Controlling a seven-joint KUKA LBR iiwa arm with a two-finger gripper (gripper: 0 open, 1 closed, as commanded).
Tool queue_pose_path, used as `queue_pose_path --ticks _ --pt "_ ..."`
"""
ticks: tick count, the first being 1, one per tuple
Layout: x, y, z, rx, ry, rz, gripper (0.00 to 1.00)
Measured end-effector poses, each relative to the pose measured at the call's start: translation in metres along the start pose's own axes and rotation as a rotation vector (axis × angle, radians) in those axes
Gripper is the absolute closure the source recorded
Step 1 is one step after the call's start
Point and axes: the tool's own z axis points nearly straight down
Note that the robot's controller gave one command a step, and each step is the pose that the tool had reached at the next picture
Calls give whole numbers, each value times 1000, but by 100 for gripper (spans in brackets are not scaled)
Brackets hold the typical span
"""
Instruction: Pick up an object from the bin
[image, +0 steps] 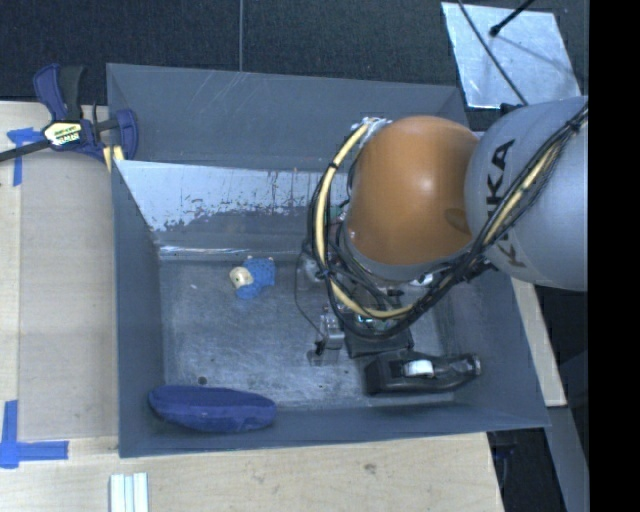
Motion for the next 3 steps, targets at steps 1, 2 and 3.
queue_pose_path --ticks 1,2,3 --pt "-67 41 113 -1 -4 97 0" --pt "-118 11 143 -8 -7 442 0" --pt "-119 10 142 -6 -9 441 100"
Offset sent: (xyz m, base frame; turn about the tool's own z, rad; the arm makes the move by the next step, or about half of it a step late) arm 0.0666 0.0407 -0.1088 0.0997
